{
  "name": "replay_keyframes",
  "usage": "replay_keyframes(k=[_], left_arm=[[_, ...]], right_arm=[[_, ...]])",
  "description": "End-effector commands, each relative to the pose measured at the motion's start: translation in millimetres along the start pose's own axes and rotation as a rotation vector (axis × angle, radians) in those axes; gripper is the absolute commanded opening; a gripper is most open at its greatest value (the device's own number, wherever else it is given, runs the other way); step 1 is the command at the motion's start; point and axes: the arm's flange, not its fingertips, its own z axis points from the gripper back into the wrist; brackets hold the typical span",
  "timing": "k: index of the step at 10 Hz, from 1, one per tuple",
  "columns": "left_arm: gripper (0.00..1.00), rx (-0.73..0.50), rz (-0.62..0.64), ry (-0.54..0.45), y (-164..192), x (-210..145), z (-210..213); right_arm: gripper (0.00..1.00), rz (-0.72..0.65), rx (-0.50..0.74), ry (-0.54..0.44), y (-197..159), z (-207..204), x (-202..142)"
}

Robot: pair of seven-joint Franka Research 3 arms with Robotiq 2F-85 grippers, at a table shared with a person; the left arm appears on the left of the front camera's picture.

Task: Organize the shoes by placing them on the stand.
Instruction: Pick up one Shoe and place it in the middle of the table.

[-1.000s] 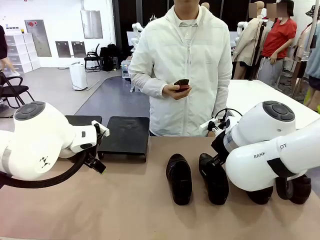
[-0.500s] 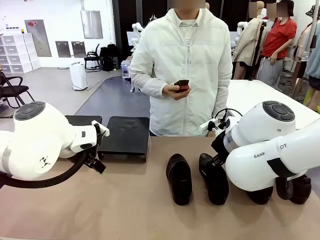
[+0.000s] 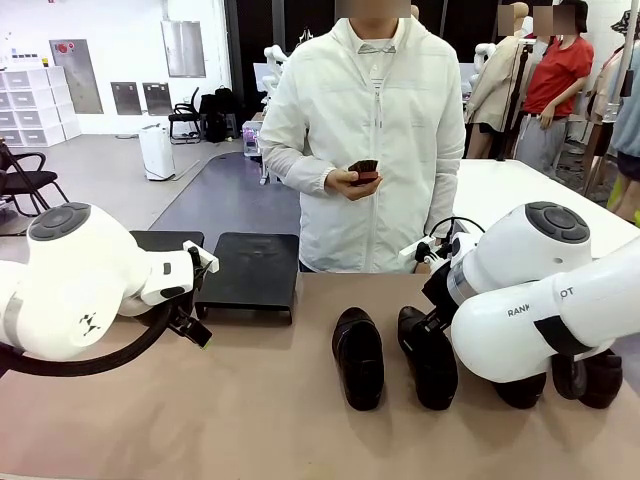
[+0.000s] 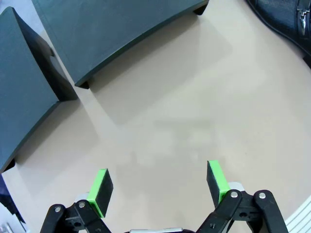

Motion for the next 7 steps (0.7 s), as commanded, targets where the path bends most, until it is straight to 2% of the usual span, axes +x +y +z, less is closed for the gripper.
replay_keyframes(k=[1, 4, 5, 6, 7], left_arm=[[1.0, 0.0, 0.0, -0.001, 0.2, 0.1, 0.3], [1.0, 0.0, 0.0, 0.0, 0.0, 0.0, 0.0], [1.0, -0.051, -0.029, -0.012, 3.4, 1.9, 21.8], [1.0, -0.112, 0.042, -0.023, 7.5, 9.3, 49.3], [1.0, -0.151, 0.145, 0.079, 8.7, 10.3, 82.1]], right_arm=[[1.0, 0.0, 0.0, 0.0, 0.0, 0.0, 0.0], [1.0, 0.0, 0.0, 0.0, 0.0, 0.0, 0.0], [1.0, -0.033, 0.04, 0.017, -0.2, 18.4, 11.4], [1.0, -0.107, 0.077, 0.049, -10.6, 50.1, 28.1], [1.0, -0.165, 0.096, 0.052, -16.1, 86.3, 39.6]])
